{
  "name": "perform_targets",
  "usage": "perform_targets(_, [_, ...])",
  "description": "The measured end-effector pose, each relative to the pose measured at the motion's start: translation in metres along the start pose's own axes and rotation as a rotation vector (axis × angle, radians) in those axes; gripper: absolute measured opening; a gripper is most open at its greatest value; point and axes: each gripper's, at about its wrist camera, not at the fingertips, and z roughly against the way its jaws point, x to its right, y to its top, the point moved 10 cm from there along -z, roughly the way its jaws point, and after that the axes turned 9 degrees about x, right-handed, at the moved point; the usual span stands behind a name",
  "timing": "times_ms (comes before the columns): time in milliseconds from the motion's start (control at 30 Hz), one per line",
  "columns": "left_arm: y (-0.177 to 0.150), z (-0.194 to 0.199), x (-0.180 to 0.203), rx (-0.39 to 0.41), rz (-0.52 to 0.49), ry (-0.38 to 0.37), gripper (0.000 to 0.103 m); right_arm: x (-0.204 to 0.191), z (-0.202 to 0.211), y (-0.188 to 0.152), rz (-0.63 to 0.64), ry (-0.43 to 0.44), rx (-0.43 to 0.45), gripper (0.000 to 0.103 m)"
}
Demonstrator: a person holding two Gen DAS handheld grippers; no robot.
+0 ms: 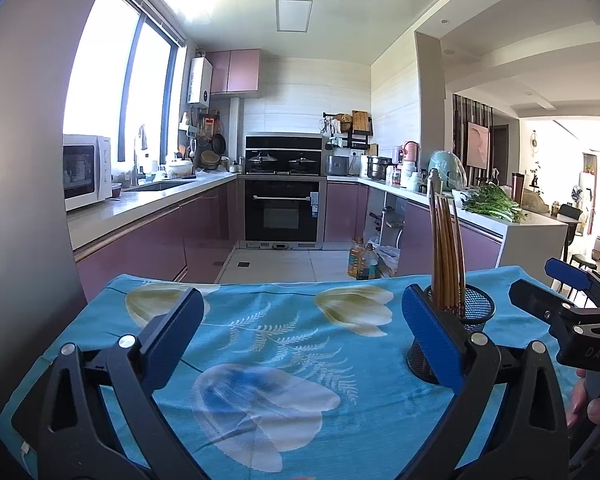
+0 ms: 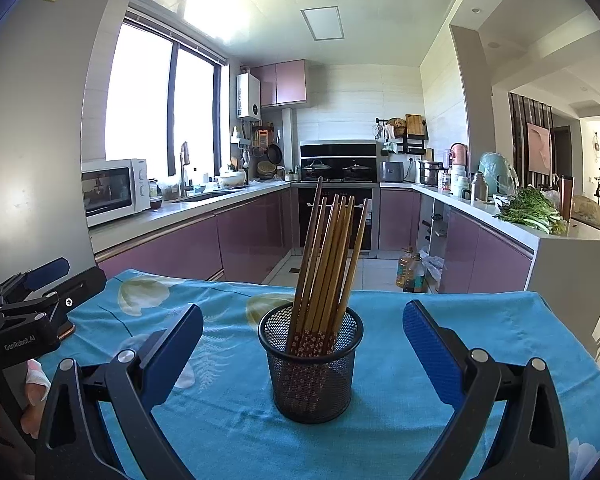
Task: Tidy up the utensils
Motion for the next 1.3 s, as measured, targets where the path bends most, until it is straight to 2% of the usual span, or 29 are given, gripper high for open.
perform_targets(400, [-0.0010, 0.0016, -0.0052, 0.002, 0.011, 0.035, 0.097, 0.0043, -0.0012, -0.0002, -0.009, -0.015, 0.008, 0.097])
perform_targets(1300, [0.0058, 0.0075, -0.0086, 0.023, 0.000, 0.057, 0.097, 0.0061, 0.0012, 0.0025, -0.011, -0.020, 0.019, 0.097])
